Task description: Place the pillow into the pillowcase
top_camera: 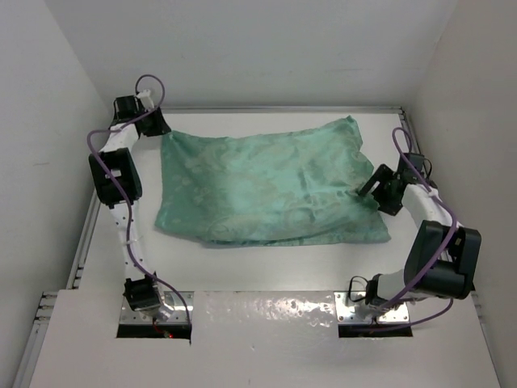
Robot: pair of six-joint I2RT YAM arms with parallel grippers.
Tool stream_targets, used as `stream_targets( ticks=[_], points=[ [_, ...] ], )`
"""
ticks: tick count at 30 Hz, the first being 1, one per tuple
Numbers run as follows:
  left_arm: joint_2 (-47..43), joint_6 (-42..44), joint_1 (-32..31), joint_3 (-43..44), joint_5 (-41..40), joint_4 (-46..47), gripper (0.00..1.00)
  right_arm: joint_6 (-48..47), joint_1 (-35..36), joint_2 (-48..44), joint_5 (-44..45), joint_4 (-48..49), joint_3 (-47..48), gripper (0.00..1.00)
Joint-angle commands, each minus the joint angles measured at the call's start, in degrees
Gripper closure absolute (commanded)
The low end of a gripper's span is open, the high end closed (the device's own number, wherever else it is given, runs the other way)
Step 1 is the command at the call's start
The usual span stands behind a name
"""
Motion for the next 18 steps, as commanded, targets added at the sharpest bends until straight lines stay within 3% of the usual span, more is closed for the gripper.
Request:
stream_targets(
  ticks=[1,3,4,9,11,12,13,14,15,16,17,18],
  points=[
    [-2.00,0.93,0.37,5.58,0.79,2.27,0.53,-4.87,-0.46,-3.02,3.24,-3.55,3.71,0.18],
    [-3.48,1.98,0.72,7.70,3.07,-0.01,0.38,-7.16,-0.46,-5.39,7.36,-6.01,5.56,0.01],
    [-4.36,2.34,0.99,8.14,4.03,-0.72,0.31,-8.03,-0.46,-6.27,8.43,-7.41,7.40,0.01],
    [-15.58,8.55,4.85,8.15,8.79,-11.33,0.24,-11.90,-0.02,-11.64,9.59,-10.67,10.32,0.03],
    [-19.12,13.65,6.69,5.00,9.67,-22.57,0.43,-13.39,0.33,-12.61,7.74,-11.03,8.92,0.35],
    [-22.09,21.16,6.79,3.59,8.80,-27.48,0.61,-13.32,0.33,-12.78,7.47,-11.38,8.13,0.57],
    [-23.34,24.72,6.88,-0.60,5.66,-36.06,0.67,-12.88,0.24,-12.52,7.65,-12.34,7.86,0.74],
    [-24.57,28.06,6.88,-3.52,4.93,-39.36,0.69,-12.70,0.24,-12.26,7.65,-13.13,7.77,0.70],
    [-27.19,34.27,6.88,-7.03,4.75,-42.70,0.69,-12.18,0.24,-11.56,7.99,-14.44,8.12,0.60],
    [-28.44,37.99,6.88,-14.28,5.79,-49.00,0.60,-9.82,0.15,-11.55,9.04,-16.98,7.86,0.28],
    [-29.84,42.90,6.88,-17.92,6.41,-52.02,0.55,-8.76,0.07,-12.08,12.27,-17.61,7.25,0.17],
    [-32.99,51.38,6.88,-22.14,6.42,-53.97,0.48,-7.79,-0.02,-14.52,13.44,-17.62,4.37,0.13]
  ],
)
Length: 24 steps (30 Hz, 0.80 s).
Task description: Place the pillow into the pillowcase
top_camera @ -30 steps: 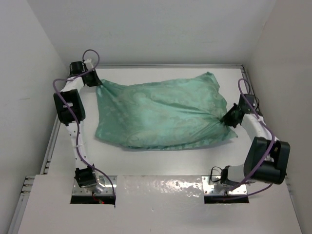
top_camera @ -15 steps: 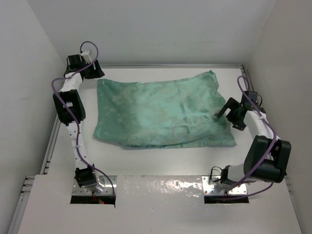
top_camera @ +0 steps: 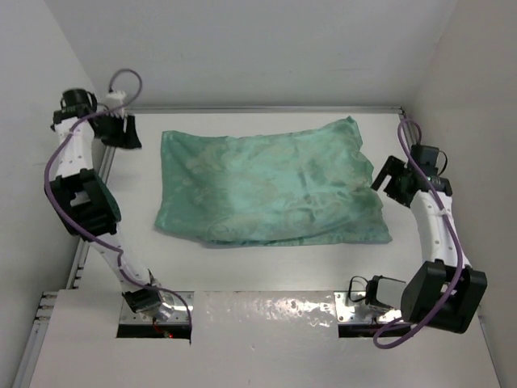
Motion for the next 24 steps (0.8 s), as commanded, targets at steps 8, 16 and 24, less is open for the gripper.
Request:
stream_targets(
  ticks=[8,16,24],
  points=[
    [-13.46,33.54,-1.19,-42.32,-7.96,-7.12,0.28,6.74,-0.48,-10.98,4.69,7.06,-21.40,0.10],
    [-11.09,32.04,-1.45,-44.00,0.05,-4.92,0.12,8.84,-0.48,-6.51,3.99,18.75,-30.90,0.04],
    [-6.43,31.53,-5.67,-45.23,4.18,-4.14,0.31,9.37,-0.48,-3.51,-0.31,27.20,-33.46,0.46]
  ],
)
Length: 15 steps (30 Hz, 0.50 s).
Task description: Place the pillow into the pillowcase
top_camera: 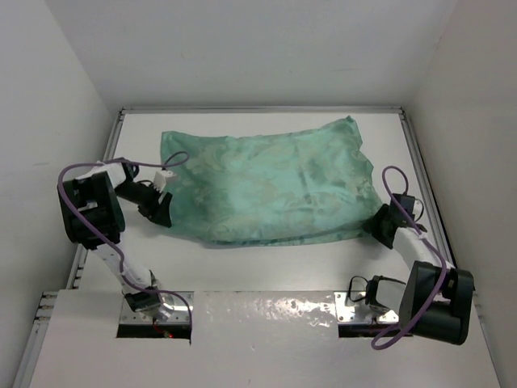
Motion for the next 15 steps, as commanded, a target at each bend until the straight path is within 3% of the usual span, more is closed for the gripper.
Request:
stream_targets(
  ticks=[1,2,3,4,7,10,15],
  points=[
    [3.71,-0.47,-2.37,0.32,4.68,0.94,0.59,1.00,-0.11,1.10,-3.97,5.35,-0.19,0.55],
    [4.51,-1.27,-2.28,1.54,6.52,0.85,0.81,0.39,-0.11,0.41,-4.50,5.34,-0.10,0.68],
    [5.74,-3.37,-1.67,2.16,7.41,0.85,0.98,0.21,-0.11,-0.21,-4.16,5.43,-0.10,0.91],
    [6.18,-4.08,-1.15,3.91,9.94,0.59,1.00,-0.05,-0.20,-1.96,-3.55,5.69,-0.19,1.00],
    [7.94,-5.75,1.58,9.09,13.91,-2.13,1.00,-2.25,-0.11,-4.34,-1.96,6.57,1.47,1.00],
    [10.05,-11.37,4.04,20.16,16.46,-5.82,1.00,-5.50,-0.11,-4.96,-3.79,4.91,7.51,1.00],
    [14.61,-17.77,4.84,47.22,17.17,-17.68,1.00,-7.79,-0.02,-2.95,-7.58,-3.09,22.81,1.00]
  ],
)
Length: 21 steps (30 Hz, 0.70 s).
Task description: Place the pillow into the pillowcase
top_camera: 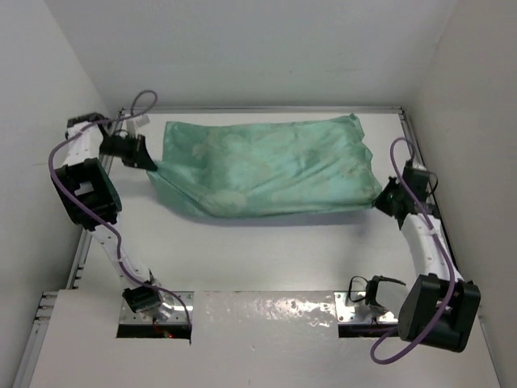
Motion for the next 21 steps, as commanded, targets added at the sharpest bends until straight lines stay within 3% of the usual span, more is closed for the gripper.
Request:
stream_targets(
  ticks=[1,6,12,16,21],
  points=[
    [0.09,-6.43,0.99,16.35,0.66,-4.56,1.00,-2.76,-0.42,-0.28,-0.74,1.22,14.51,1.00],
    [-2.71,-9.61,0.99,22.38,-9.89,-4.56,1.00,-3.64,-0.51,2.80,-9.17,-6.33,23.96,1.00],
    [-10.53,-5.57,0.90,8.43,-24.23,-4.65,1.00,-2.76,-0.42,-2.81,-11.73,-9.77,11.59,1.00],
    [-14.06,-3.90,0.99,4.55,-30.54,-4.56,1.00,-2.58,-0.42,-6.16,-12.70,-13.37,8.77,1.00],
    [-11.43,-3.28,0.99,1.64,-39.78,-4.65,1.00,-3.99,-0.42,-7.48,-9.28,-18.65,6.21,1.00]
  ],
)
